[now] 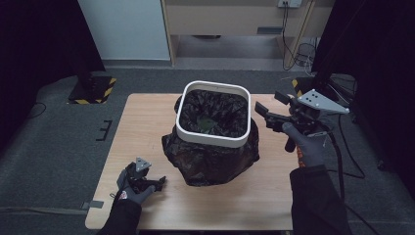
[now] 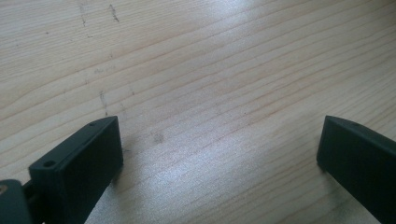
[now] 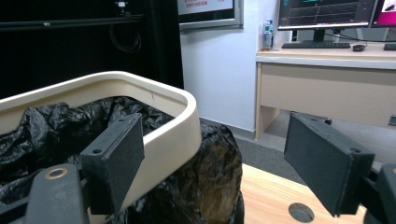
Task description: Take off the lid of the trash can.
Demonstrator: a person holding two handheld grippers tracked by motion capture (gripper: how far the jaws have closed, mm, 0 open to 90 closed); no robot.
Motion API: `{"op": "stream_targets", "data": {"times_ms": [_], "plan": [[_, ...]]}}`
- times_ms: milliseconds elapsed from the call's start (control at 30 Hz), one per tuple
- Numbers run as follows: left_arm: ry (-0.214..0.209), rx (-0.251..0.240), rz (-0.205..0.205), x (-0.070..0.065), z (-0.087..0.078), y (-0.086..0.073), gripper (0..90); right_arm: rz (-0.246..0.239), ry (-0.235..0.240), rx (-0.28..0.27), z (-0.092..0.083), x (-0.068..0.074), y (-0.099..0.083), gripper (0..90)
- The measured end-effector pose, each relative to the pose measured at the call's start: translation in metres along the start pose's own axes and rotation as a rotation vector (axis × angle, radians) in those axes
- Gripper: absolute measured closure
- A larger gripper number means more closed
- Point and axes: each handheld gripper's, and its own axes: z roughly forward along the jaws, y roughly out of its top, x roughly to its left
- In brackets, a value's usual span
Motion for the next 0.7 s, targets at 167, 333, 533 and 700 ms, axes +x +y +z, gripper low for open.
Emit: {"op": "stream_targets", "data": {"times_ms": [167, 333, 533, 700], "plan": [[0.001, 0.0, -0.001, 0.0, 0.0, 0.0, 0.0, -0.001, 0.013, -0.006, 0.006, 0.001, 0.006, 19.8], [0.002, -0.001, -0.003, -0.001, 0.0, 0.0, 0.0, -0.004, 0.028, 0.0, 0.012, 0.005, 0.011, 19.8], [0.003, 0.0, -0.003, 0.0, 0.0, 0.0, 0.0, -0.018, 0.034, -0.003, 0.019, 0.01, 0.021, 19.9], [0.003, 0.0, -0.003, 0.0, 0.0, 0.0, 0.0, -0.015, 0.038, 0.0, 0.025, 0.012, 0.024, 19.9]]}}
